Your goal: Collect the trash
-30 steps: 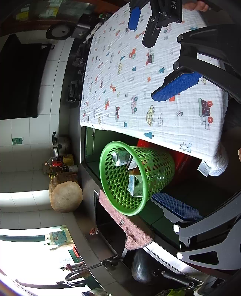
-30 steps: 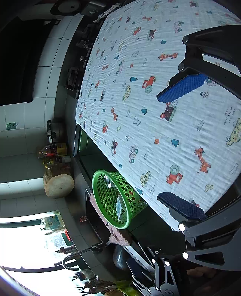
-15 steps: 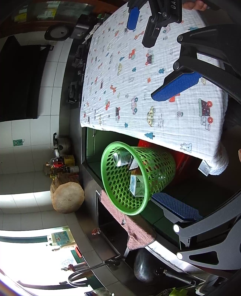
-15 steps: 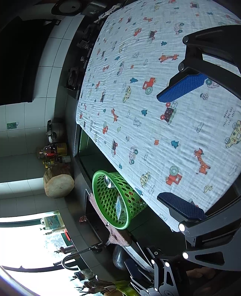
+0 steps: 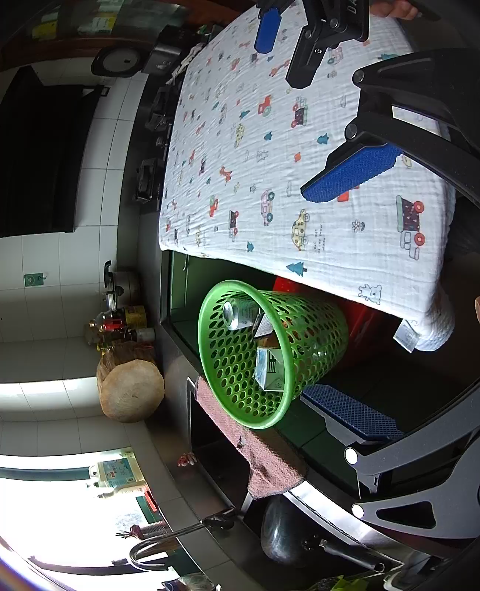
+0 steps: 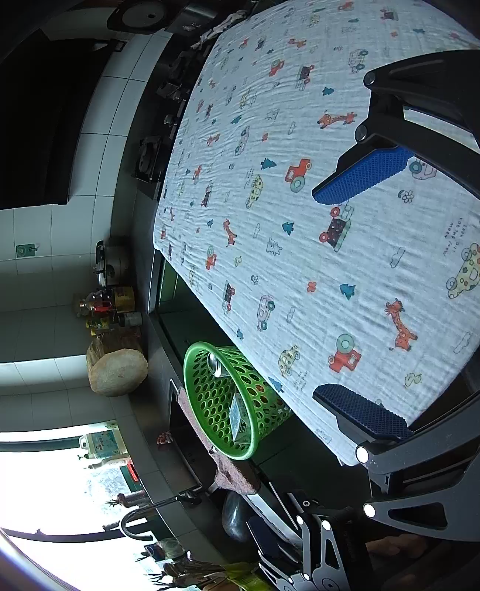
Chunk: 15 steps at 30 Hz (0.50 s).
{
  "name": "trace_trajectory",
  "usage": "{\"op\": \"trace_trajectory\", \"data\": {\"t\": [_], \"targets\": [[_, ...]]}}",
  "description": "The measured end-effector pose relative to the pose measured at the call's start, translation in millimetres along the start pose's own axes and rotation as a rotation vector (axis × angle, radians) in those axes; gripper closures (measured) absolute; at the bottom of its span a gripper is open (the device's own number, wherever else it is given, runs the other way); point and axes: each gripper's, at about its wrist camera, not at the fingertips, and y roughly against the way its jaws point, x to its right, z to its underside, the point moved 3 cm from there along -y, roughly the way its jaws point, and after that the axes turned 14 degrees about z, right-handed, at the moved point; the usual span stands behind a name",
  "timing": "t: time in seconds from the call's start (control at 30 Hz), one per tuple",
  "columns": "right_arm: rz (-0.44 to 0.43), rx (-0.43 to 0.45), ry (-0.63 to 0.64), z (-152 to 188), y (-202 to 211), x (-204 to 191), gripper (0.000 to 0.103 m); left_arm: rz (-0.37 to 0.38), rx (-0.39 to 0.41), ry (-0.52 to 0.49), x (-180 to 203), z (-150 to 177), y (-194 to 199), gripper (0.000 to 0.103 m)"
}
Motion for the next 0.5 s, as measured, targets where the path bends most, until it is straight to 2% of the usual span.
{"op": "trace_trajectory", "data": {"t": [0.5], "targets": [[0.006, 0.000, -0.004, 2.4, -0.2, 4.6, 0.008, 0.002, -0.008, 0.001, 3.1, 2.1, -4.8, 0.005]]}}
